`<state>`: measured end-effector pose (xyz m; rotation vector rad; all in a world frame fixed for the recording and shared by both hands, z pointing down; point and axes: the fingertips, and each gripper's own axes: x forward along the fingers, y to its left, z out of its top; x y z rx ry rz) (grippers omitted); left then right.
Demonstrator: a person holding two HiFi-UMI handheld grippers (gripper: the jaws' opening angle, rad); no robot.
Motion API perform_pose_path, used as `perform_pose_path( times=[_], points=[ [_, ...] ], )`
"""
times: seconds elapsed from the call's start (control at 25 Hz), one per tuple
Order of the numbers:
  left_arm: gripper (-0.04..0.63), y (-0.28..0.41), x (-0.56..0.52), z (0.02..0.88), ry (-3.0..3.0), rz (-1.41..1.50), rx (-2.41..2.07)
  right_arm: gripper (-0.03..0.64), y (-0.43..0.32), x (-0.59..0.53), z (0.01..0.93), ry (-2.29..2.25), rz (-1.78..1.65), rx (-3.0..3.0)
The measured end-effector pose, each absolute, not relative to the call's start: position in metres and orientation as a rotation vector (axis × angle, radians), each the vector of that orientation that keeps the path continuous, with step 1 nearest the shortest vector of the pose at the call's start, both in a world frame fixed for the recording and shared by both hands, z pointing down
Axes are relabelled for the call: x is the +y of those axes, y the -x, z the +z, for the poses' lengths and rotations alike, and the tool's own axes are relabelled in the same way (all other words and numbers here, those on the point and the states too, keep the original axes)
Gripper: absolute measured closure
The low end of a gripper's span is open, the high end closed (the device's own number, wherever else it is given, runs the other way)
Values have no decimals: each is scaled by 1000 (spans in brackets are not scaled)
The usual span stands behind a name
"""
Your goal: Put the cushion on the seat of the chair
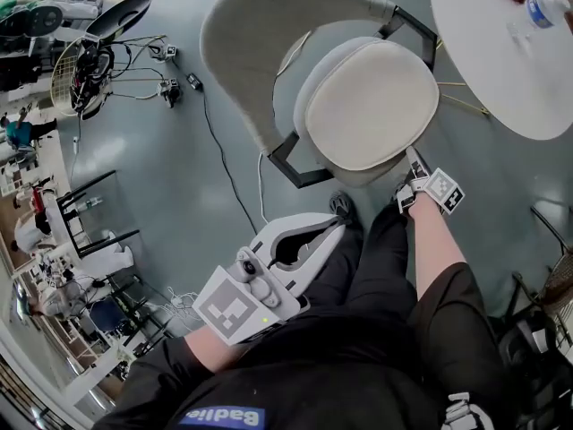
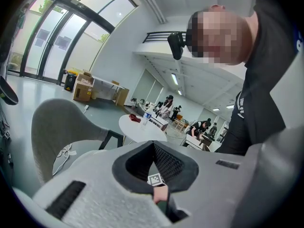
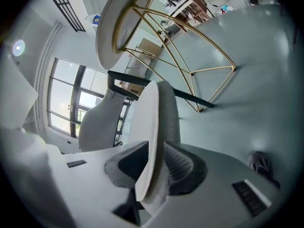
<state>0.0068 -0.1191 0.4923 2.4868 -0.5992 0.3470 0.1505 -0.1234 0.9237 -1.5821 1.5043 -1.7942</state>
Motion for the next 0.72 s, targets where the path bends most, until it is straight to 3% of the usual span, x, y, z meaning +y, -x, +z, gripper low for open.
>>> perform_pose_path(
  times=[0.12,0.72],
  points=[
    [583,-12,-116,480,-2503,319,-589,514,-163,-112,907,1584,-1774,1490],
    [583,2,-93,385,-2655,132,-573,514,-156,-89,689,1490,-1590,1854]
  ],
)
